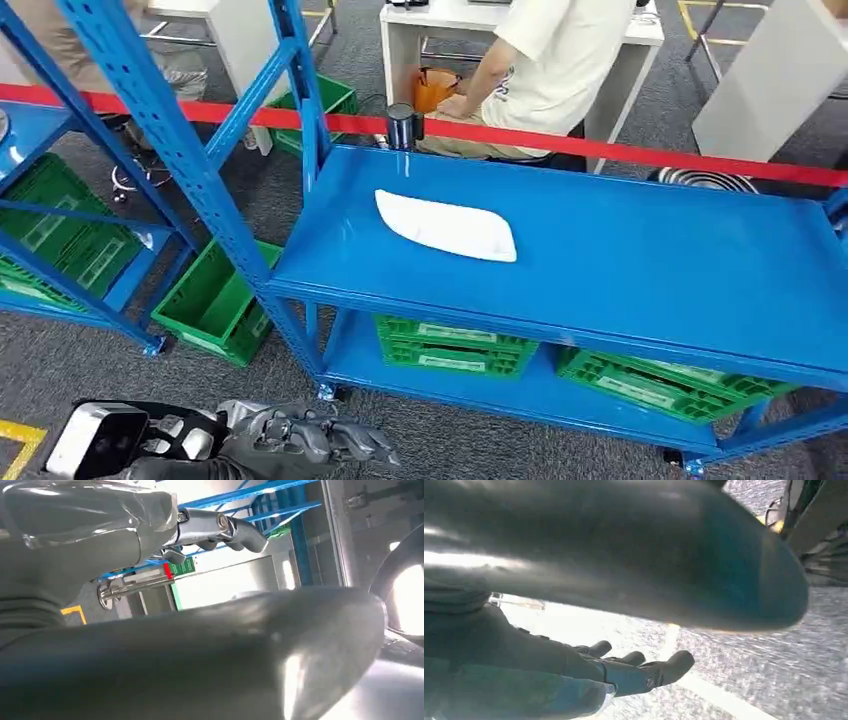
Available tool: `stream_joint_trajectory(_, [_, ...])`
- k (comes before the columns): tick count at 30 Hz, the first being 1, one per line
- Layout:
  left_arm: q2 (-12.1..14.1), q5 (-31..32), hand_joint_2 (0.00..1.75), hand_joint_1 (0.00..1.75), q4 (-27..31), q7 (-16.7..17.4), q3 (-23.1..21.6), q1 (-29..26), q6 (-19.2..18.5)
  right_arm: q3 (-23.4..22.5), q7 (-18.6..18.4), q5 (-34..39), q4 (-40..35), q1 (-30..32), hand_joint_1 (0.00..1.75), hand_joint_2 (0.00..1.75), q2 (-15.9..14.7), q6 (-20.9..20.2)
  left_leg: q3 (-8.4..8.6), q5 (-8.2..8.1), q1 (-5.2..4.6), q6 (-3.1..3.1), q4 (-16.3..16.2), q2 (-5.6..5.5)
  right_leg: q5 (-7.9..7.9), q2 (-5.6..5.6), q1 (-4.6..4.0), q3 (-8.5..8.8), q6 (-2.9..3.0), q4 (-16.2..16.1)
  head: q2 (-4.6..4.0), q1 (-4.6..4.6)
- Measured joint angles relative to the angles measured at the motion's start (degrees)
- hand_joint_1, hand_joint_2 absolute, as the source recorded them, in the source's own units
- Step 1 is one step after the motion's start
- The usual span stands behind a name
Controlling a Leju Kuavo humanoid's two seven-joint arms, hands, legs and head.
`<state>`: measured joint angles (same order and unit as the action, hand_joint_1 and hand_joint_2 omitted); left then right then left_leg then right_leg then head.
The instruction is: Take the parts from the cabinet and place them on the table.
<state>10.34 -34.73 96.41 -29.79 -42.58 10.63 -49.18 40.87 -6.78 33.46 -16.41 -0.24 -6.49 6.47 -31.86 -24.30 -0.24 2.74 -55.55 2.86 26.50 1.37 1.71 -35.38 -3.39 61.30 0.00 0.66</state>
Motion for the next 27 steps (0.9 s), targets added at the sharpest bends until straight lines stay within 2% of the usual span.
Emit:
stream_joint_trajectory(1, [0.0,0.0,0.0,0.0,0.0,0.0,0.1,0.0,0.0,0.0,0.0,0.0,0.0,-0.1,0.0,0.0,0.0,0.0,-0.21,-0.61,-0.38,-0.57,-0.9,0.49,-0.61,2.51,-0.03,1.46,0.38,-3.4,0.0,-0.02])
stream_joint_trajectory(2, [0.1,0.0,0.0,0.0,0.0,0.1,0.1,0.0,0.0,0.0,0.1,0.0,0.0,-0.2,0.0,0.0,0.2,0.0,-0.52,-1.41,-0.59,-0.86,-1.5,0.88,-0.74,1.75,-0.15,1.74,0.94,-3.2,0.0,0.04])
stream_joint_trajectory(3, [0.1,0.0,0.0,0.0,0.0,0.1,0.2,0.0,0.0,0.0,0.1,0.0,0.0,-0.2,0.0,0.0,0.1,0.0,-0.39,-1.55,-0.67,-0.98,-1.6,1.15,-0.74,0.89,-0.21,1.63,1.62,-3.0,0.0,0.24])
stream_joint_trajectory(5, [0.1,-0.1,0.0,0.0,0.0,0.1,0.3,0.0,0.0,0.0,0.1,0.0,0.0,-0.1,0.0,0.0,0.1,0.0,-0.17,-1.53,-0.39,-1.13,-1.7,2.03,-0.81,-0.07,-0.42,1.48,2.09,-3.0,0.0,0.15])
stream_joint_trajectory(6, [0.1,-0.1,0.0,0.0,0.0,0.1,0.4,0.0,0.0,0.0,0.1,0.0,0.0,0.0,0.0,0.0,0.2,0.0,-0.23,-1.82,-0.17,-1.39,-1.9,2.05,-1.03,-0.58,0.29,1.63,2.49,-3.1,0.0,0.15])
stream_joint_trajectory(7, [0.1,-0.1,0.0,0.0,0.0,0.2,0.5,0.0,0.2,0.0,0.1,0.1,0.0,0.0,0.0,0.0,0.3,0.0,-0.46,-2.92,0.14,-2.04,-3.0,-0.14,-1.13,-1.09,0.39,1.64,2.65,-3.1,0.0,0.22])
stream_joint_trajectory(8, [0.1,-0.1,0.0,0.0,0.0,0.5,0.7,-0.1,0.4,0.0,0.1,0.4,0.1,0.0,0.0,0.0,0.2,0.0,-1.77,-5.13,0.37,-2.44,-6.1,-1.83,-1.11,-1.46,0.42,1.65,2.83,-3.1,0.0,0.29])
stream_joint_trajectory(10, [0.2,-0.4,0.0,0.0,0.0,1.3,0.9,-0.5,0.3,0.0,0.1,1.3,0.1,0.1,0.0,0.0,0.2,0.0,-6.25,-9.65,0.67,-3.02,-15.6,-2.51,-1.2,-2.62,0.37,1.52,3.02,-3.1,0.0,0.26])
stream_joint_trajectory(11, [0.1,-0.6,0.0,0.0,0.0,1.5,0.9,-0.8,0.2,0.0,0.3,1.7,0.2,0.3,0.0,0.0,0.2,0.0,-8.09,-10.7,0.75,-3.09,-19.3,-2.6,-1.2,-3.17,0.33,1.5,3.02,-3.1,0.0,0.28])
stream_joint_trajectory(12, [0.1,-0.7,0.0,0.0,0.0,1.6,0.9,-0.9,0.1,0.0,0.6,2.0,0.2,0.6,0.0,0.0,0.2,0.1,-8.82,-10.34,0.81,-3.0,-20.4,-2.62,-1.2,-3.74,0.29,1.56,3.02,-3.1,0.0,0.28])
stream_joint_trajectory(13, [0.2,-0.9,0.0,0.0,-0.1,1.6,0.9,-0.9,0.0,0.0,0.9,2.3,0.3,0.8,0.0,0.0,0.2,0.1,-8.16,-8.59,0.84,-2.81,-18.6,-2.64,-1.19,-3.95,0.26,1.66,3.01,-3.1,0.0,0.26])
stream_joint_trajectory(15, [0.1,-1.3,0.0,0.0,-0.1,1.7,0.9,-0.9,-0.2,0.0,1.4,2.6,0.3,1.1,0.0,0.0,0.2,0.2,-3.78,-3.17,0.81,-2.02,-9.1,-2.99,-1.2,-4.75,0.2,1.93,3.0,-3.1,0.0,0.28])
stream_joint_trajectory(16, [0.1,-1.4,0.0,0.0,-0.1,1.7,0.9,-0.8,-0.4,0.1,1.5,2.6,0.3,1.2,0.0,0.0,0.3,0.2,-1.01,-0.76,0.64,-1.16,-3.2,-3.88,-1.22,-5.12,0.25,1.99,2.97,-3.2,0.0,0.26])
stream_joint_trajectory(17, [0.1,-1.5,0.0,0.0,-0.1,1.7,1.0,-0.7,-0.3,0.2,1.6,2.6,0.3,1.2,0.0,0.0,0.5,0.3,-0.57,-1.74,0.57,-1.07,-2.2,-4.0,-1.31,-5.21,0.06,1.91,2.77,-3.2,0.0,0.15])
stream_joint_trajectory(18, [0.0,-1.6,0.0,0.0,-0.1,1.6,1.0,-0.7,-0.3,0.3,1.7,2.6,0.3,1.2,0.0,0.0,0.4,0.6,-0.81,-1.52,0.25,-0.76,-2.1,-3.81,-1.37,-5.27,0.2,1.71,2.57,-3.3,0.0,0.28])
stream_joint_trajectory(20, [-0.2,-1.6,0.0,0.0,-0.1,1.4,1.0,-0.7,0.1,0.5,1.8,2.6,0.3,1.4,0.0,0.0,0.4,0.7,-0.93,-1.52,-0.06,-0.44,-2.1,-3.81,-1.52,-5.3,0.35,1.73,1.68,-3.7,0.0,0.26])
stream_joint_trajectory(21, [-0.5,-1.5,0.0,0.0,0.0,1.3,1.0,-0.7,0.2,0.6,1.8,2.6,0.3,1.4,0.0,0.0,0.4,0.8,-0.47,-0.95,-0.1,0.13,-1.1,-3.74,-1.73,-5.32,0.09,1.96,1.19,-4.3,0.0,0.24])
stream_joint_trajectory(22, [-0.7,-1.5,0.0,0.0,0.0,1.1,1.0,-0.7,0.4,0.8,1.8,2.6,0.3,1.5,0.0,0.0,0.3,0.9,0.33,0.05,0.56,0.11,0.5,-3.26,-1.43,-4.37,0.01,1.51,1.36,-3.2,0.0,0.15])
stream_joint_trajectory(23, [-0.9,-1.4,0.0,0.0,0.0,0.9,1.0,-0.6,0.5,1.0,1.9,2.5,0.3,1.5,0.0,0.0,0.1,1.0,0.66,0.29,0.36,0.55,1.3,-3.24,-0.06,-3.06,-0.34,0.35,1.77,-1.1,0.0,0.07])
stream_joint_trajectory(25, [-1.1,-1.2,0.0,0.0,-0.1,0.3,1.0,-0.8,0.5,1.4,2.0,2.5,0.3,1.3,0.0,0.0,-0.3,1.2,0.45,0.36,0.16,0.76,1.2,-2.7,3.77,-2.28,-0.32,-4.05,2.53,7.7,0.0,0.02])
stream_joint_trajectory(26, [-1.2,-1.1,0.0,0.0,-0.1,0.2,1.0,-0.9,0.5,1.5,2.0,2.5,0.3,1.3,0.0,0.0,-0.5,1.3,0.32,0.34,-0.04,0.76,1.2,-2.45,5.21,-2.16,-0.29,-6.17,2.55,12.0,0.0,0.02])
stream_joint_trajectory(27, [-1.3,-1.1,0.0,0.0,-0.1,0.0,1.0,-0.9,0.5,1.6,2.0,2.5,0.4,1.4,0.0,0.0,-0.7,1.3,0.21,0.34,-0.14,0.76,1.1,-2.3,5.57,-2.1,-0.3,-7.15,2.18,14.0,0.0,0.04])
